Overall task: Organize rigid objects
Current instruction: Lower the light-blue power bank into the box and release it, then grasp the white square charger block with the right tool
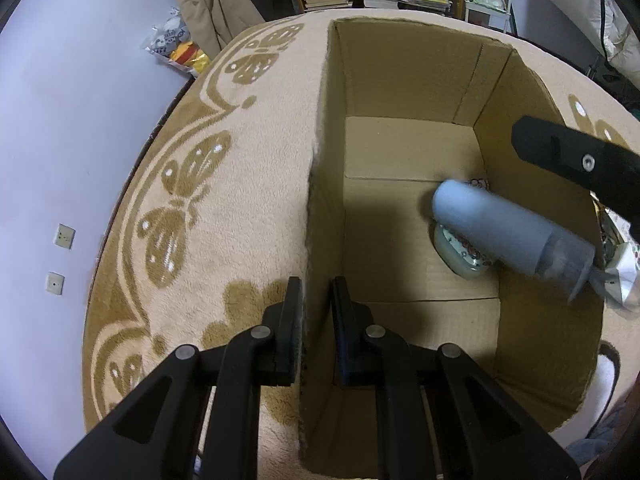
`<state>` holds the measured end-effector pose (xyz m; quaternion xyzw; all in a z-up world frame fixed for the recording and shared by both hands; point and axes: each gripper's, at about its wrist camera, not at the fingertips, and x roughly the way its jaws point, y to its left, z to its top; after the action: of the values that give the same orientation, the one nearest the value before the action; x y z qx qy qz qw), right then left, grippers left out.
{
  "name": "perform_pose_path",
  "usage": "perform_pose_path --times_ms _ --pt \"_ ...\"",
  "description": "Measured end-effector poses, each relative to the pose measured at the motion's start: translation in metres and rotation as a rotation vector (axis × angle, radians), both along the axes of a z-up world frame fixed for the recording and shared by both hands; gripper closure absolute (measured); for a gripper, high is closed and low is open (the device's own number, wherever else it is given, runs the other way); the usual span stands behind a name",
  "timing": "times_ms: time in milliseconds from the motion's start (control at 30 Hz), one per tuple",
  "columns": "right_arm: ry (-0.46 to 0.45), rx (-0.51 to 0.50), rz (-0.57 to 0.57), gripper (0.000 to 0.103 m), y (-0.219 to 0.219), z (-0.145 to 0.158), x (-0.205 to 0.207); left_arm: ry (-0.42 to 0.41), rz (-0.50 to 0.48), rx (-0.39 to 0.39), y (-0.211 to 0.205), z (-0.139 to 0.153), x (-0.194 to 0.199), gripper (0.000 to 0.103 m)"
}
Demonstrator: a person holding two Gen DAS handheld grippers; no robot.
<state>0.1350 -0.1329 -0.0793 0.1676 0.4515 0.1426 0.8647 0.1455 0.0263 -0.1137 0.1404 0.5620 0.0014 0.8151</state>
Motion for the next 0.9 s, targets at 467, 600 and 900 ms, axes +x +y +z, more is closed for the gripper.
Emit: perform_pose_path --times_ms 467,600,900 --pt "-0.027 -0.118 -0.013 0.036 -0.020 0.021 -0.035 0.004 0.004 -0.007 0.003 0.002 0.000 0.090" --pt "-0.011 -0.169 -0.047 0.021 -0.040 0.018 -0.048 0.003 0.002 -0.004 0.003 0.002 0.000 0.090" --pt "0.059 -0.245 -0.110 0.020 -0.090 -0.007 -0.068 0.004 0.002 -0.001 0.003 0.001 0.000 0.090"
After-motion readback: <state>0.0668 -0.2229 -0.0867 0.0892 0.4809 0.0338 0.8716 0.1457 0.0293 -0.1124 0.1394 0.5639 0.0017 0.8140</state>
